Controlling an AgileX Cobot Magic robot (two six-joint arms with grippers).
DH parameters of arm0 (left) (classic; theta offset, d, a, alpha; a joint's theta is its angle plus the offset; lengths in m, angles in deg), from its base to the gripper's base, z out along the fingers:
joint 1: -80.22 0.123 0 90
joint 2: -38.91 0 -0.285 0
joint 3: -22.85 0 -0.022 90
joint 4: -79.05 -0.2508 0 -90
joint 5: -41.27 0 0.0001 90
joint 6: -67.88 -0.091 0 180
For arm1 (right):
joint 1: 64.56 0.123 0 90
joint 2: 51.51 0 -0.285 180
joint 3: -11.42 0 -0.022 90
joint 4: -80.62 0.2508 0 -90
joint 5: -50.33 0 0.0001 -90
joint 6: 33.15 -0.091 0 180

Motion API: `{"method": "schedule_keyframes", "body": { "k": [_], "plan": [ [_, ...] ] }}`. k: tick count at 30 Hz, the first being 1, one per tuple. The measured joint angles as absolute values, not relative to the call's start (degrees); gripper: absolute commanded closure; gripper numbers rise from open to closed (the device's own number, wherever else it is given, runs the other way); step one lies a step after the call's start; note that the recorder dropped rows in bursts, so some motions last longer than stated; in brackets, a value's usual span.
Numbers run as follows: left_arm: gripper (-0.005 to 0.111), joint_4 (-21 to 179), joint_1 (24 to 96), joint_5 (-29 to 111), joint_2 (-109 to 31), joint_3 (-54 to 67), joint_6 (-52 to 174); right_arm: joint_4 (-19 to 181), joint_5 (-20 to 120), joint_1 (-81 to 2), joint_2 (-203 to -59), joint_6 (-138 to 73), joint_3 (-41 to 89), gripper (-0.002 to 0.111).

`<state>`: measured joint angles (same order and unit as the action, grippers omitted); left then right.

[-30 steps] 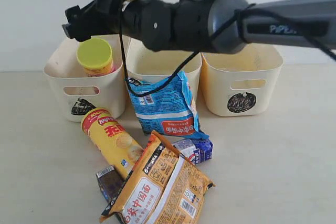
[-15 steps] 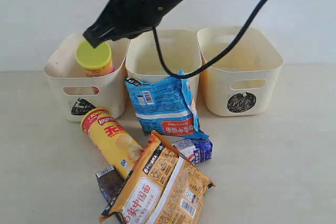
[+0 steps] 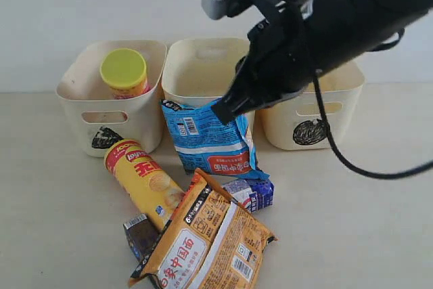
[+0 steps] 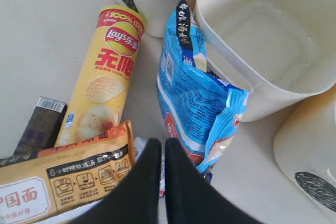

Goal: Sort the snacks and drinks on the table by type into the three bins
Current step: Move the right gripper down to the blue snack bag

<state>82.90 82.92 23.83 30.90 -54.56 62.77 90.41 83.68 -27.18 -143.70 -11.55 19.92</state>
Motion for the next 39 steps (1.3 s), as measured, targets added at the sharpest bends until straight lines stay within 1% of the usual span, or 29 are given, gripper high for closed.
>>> {"method": "schedule_keyframes", "body": {
  "k": [5, 10, 13, 18, 23, 25, 26, 29, 30, 33, 39],
  "plan": [
    [0.103, 82.9, 82.9, 23.8, 30.9, -54.6, 62.8, 90.5, 69.3, -28.1, -139.9, -12.6, 32.3, 0.108],
    [0.103, 82.9, 82.9, 23.8, 30.9, -54.6, 62.8, 92.6, 53.5, -32.8, -139.7, -21.6, 42.7, 0.108],
    [0.103, 82.9, 82.9, 23.8, 30.9, -54.6, 62.8, 93.3, 48.2, -35.1, -139.7, -27.5, 46.7, 0.108],
    [0.103, 82.9, 82.9, 23.8, 30.9, -54.6, 62.8, 93.1, 51.0, -37.7, -140.8, -28.5, 47.1, 0.108],
    [0.103, 82.9, 82.9, 23.8, 30.9, -54.6, 62.8, 94.2, 66.3, -38.7, -144.2, -18.5, 41.3, 0.108],
    [0.103, 82.9, 82.9, 23.8, 30.9, -54.6, 62.8, 98.4, 71.0, -38.7, -146.2, -11.5, 38.4, 0.1],
    [0.103, 82.9, 82.9, 23.8, 30.9, -54.6, 62.8, 100.9, 71.6, -38.7, -146.9, -8.5, 37.9, 0.088],
    [0.103, 82.9, 82.9, 23.8, 30.9, -54.6, 62.8, 117.6, 71.4, -38.7, -149.3, 9.7, 37.0, 0.036],
    [0.103, 82.9, 82.9, 23.8, 30.9, -54.6, 62.8, 124.0, 71.5, -38.7, -150.1, 17.5, 36.8, 0.028],
    [0.103, 82.9, 82.9, 23.8, 30.9, -54.6, 62.8, 137.9, 74.6, -39.2, -153.1, 34.6, 36.2, 0.029],
    [0.103, 82.9, 82.9, 23.8, 30.9, -54.6, 62.8, 151.9, 80.9, -45.7, -160.4, 47.9, 31.1, 0.029]
  ]
}}
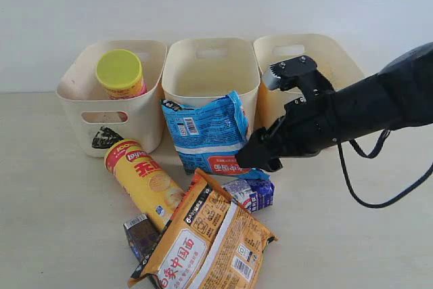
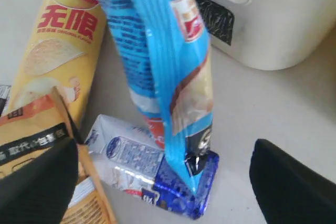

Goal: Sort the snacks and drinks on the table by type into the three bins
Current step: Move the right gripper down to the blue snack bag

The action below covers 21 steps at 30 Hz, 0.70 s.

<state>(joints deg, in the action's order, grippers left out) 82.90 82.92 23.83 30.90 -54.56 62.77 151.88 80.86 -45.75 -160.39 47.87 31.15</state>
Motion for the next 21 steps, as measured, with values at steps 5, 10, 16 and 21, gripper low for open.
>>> {"method": "schedule_keyframes", "body": {
  "k": [5, 10, 16, 21],
  "plan": [
    [0.103, 82.9, 82.9, 23.8, 30.9, -54.6, 62.8, 162.5, 85.3, -46.4, -165.5, 61.4, 28.7, 0.029],
    [0.103, 82.9, 82.9, 23.8, 30.9, -54.6, 62.8, 167.4, 85.8, -46.4, -169.1, 67.3, 27.1, 0.029],
    [0.103, 82.9, 82.9, 23.9, 30.9, -54.6, 62.8, 173.1, 86.6, -46.4, -172.1, 74.6, 26.5, 0.029],
    [0.103, 82.9, 82.9, 23.9, 30.9, -54.6, 62.8, 176.5, 88.0, -46.4, -172.5, 79.1, 26.5, 0.029]
  ]
}}
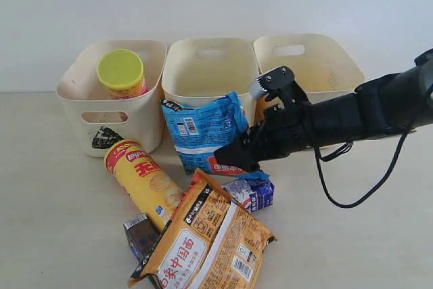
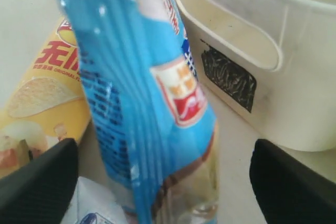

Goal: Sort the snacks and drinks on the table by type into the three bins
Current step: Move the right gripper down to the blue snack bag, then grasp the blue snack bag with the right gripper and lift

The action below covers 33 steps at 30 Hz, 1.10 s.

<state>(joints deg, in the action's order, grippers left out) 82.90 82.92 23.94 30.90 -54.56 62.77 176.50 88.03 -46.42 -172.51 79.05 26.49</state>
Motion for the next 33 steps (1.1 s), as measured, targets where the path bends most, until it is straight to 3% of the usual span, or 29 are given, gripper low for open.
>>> {"method": "schedule_keyframes", "body": {
  "k": [6, 25, 27, 33],
  "plan": [
    [0.103, 82.9, 82.9, 23.9, 30.9, -54.6, 62.8, 179.7, 89.9, -46.4, -172.7, 83.2, 26.5, 0.042],
    [0.103, 82.9, 82.9, 23.9, 30.9, -54.6, 62.8, 180.2, 92.0, -46.4, -176.8, 88.2, 25.4, 0.043],
    [0.103, 82.9, 82.9, 23.9, 30.9, -54.6, 62.8, 180.2, 92.4, -46.4, -176.8, 88.2, 25.1, 0.05],
    [0.103, 82.9, 82.9, 23.9, 30.9, -54.6, 62.8, 180.2, 92.5, -46.4, -176.8, 87.9, 24.8, 0.085]
  ]
}}
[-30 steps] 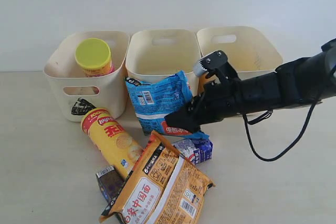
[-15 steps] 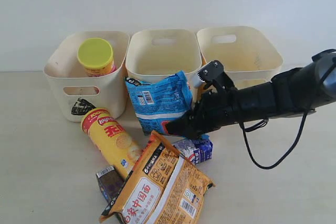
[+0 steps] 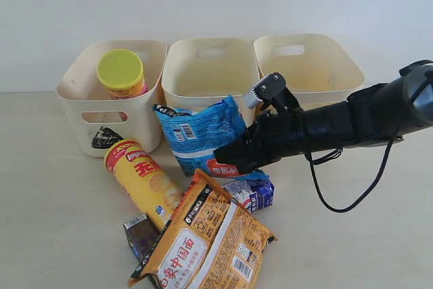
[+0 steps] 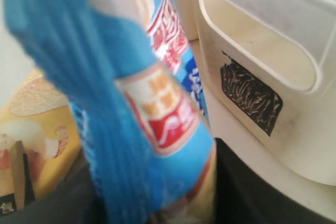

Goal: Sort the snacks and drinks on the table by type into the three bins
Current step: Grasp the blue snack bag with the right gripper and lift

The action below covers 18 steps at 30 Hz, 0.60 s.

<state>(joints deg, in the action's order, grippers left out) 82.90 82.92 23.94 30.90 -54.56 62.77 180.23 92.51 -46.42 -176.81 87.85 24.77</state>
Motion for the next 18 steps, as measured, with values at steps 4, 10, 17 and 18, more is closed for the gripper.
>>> {"method": "schedule_keyframes", "body": {
  "k": [4, 10, 17, 18],
  "plan": [
    [0.103, 82.9, 82.9, 23.9, 30.9, -54.6, 62.8, 180.2, 92.5, -46.4, -176.8, 87.7, 24.8, 0.105],
    [0.103, 82.9, 82.9, 23.9, 30.9, -54.6, 62.8, 180.2, 92.5, -46.4, -176.8, 87.6, 24.8, 0.108],
    [0.103, 82.9, 82.9, 23.9, 30.9, -54.6, 62.8, 178.4, 92.0, -46.4, -173.2, 83.8, 24.8, 0.108],
    [0.103, 82.9, 82.9, 23.9, 30.9, -54.6, 62.8, 177.4, 92.0, -46.4, -172.3, 82.7, 24.8, 0.108]
  ]
}}
